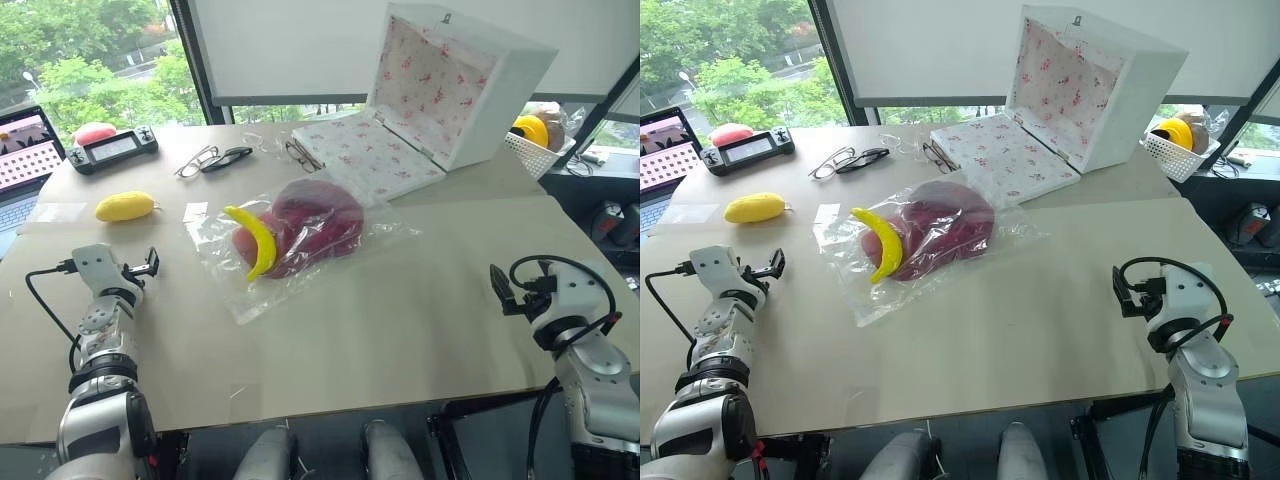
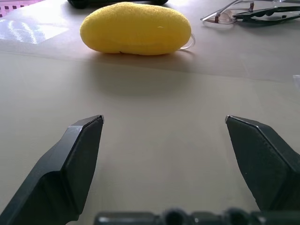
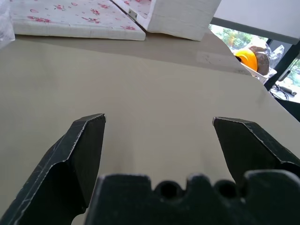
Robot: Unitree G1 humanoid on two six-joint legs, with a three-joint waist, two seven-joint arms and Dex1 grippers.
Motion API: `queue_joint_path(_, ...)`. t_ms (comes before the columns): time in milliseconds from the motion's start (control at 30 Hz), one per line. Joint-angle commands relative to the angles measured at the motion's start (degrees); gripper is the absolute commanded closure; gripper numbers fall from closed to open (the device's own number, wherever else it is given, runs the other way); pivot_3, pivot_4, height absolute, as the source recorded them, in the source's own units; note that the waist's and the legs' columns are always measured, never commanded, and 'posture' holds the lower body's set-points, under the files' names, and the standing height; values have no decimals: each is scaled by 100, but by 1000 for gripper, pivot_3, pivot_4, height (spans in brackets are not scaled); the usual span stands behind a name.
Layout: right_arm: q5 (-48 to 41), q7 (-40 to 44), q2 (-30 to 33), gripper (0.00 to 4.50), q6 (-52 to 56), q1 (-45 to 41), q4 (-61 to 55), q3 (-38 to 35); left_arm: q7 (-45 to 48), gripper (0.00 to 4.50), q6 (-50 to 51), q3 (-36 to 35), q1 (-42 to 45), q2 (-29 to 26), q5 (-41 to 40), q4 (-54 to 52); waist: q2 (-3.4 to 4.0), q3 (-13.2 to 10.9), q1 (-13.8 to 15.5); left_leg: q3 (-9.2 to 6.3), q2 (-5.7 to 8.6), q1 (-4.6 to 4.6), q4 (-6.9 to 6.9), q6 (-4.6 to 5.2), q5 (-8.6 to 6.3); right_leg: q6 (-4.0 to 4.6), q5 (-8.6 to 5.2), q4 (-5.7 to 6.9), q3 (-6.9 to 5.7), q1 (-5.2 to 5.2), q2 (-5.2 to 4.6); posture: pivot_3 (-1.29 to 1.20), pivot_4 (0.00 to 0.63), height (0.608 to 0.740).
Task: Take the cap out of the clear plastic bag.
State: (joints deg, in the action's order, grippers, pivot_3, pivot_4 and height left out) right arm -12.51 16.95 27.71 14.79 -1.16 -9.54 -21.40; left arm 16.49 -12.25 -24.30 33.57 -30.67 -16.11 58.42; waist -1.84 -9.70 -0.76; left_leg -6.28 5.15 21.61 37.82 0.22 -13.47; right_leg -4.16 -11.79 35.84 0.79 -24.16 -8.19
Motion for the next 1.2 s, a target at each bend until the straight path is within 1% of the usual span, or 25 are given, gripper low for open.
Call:
queue_joint_path(33,-167,117,108,114,8,-124,-235,-116,321,11,108,-53,138,16,-188,-162,0,0,0,0,0,0,0,0,0,0,0,0,0,0,0,0,150,740)
queue_joint_path(133,-989,782,367,114,713,-378,-919,64,1390,11,434,247,418,-158,-271,-637,-2,-2,-1,2,0,3,1,0,0,0,0,0,0,-1,0,0,150,740)
queue_joint_path(200,-1641,1259,654,114,1249,-499,-1447,175,2147,11,793,537,394,-289,-335,-1258,-3,-3,-5,5,0,13,3,5,3,0,2,-2,-3,-4,1,0,150,740)
queue_joint_path(267,-2392,1782,1029,114,1797,-610,-1965,265,3071,11,1397,865,227,-461,-552,-2112,-4,-4,-22,3,-3,16,3,5,2,1,2,-6,-4,-5,3,0,150,740)
queue_joint_path(300,-2655,1912,1167,114,1998,-646,-2112,274,3354,11,1646,963,134,-530,-634,-2435,-4,-3,-27,1,-6,33,3,9,0,2,3,-14,-6,-14,5,0,150,740)
queue_joint_path(367,-3509,2473,1656,114,2469,-661,-2672,357,4197,11,2679,1174,-92,-922,-1106,-3377,-3,-3,-54,-3,-11,29,3,21,-14,34,22,-20,-6,-11,9,0,150,740)
queue_joint_path(433,-4159,2813,1930,114,2724,-687,-3019,394,4709,11,3369,1258,-193,-1276,-1407,-3934,-3,-5,-104,1,-15,34,3,37,-29,41,26,-38,-1,-13,11,0,150,740)
queue_joint_path(467,-4318,2856,1992,114,2767,-722,-3083,412,4814,11,3602,1275,-205,-1395,-1482,-4073,-3,-5,-119,2,-16,40,2,43,-33,42,27,-51,-1,-14,14,0,150,740)
queue_joint_path(533,-4491,2786,2034,114,2848,-871,-3129,514,5004,11,4000,1311,-221,-1579,-1621,-4346,-4,-6,-114,-1,-19,40,2,47,-36,42,27,-63,-5,-10,16,0,150,740)
queue_joint_path(633,-4523,2656,1973,114,2868,-1076,-3137,731,5171,11,4485,1319,-201,-1767,-1833,-4794,-5,-7,-84,3,-19,42,4,47,-36,31,33,-75,-2,-7,15,0,150,740)
queue_joint_path(767,-4541,2596,1974,114,2844,-1075,-3143,823,5461,11,4930,1195,-178,-2021,-2125,-5152,-5,-8,-13,4,-25,42,4,45,-34,3,20,-74,-2,-10,21,0,150,740)
queue_joint_path(833,-4571,2583,1972,114,2826,-1041,-3135,829,5705,11,5061,1054,-174,-2310,-2218,-5058,-5,-9,-6,4,-29,42,4,44,-34,5,20,-72,-2,-12,25,0,150,740)
queue_joint_path(967,-4552,2725,2024,114,2787,-891,-3096,820,6020,11,5032,820,-93,-2796,-2204,-4606,-3,-10,-22,16,-54,44,4,42,-35,46,45,-80,2,-17,48,0,150,740)
queue_joint_path(1033,-4541,2744,2018,114,2770,-887,-3065,833,5951,11,5009,788,-17,-2800,-2201,-4580,-2,-11,-9,20,-66,43,4,40,-37,49,47,-82,3,-16,59,0,150,740)
queue_joint_path(1200,-4501,2772,2022,114,2766,-923,-3006,879,5384,11,4985,1139,-183,-2219,-2089,-5326,-3,-11,59,23,-80,38,5,31,-31,47,46,-84,0,-8,67,0,150,740)
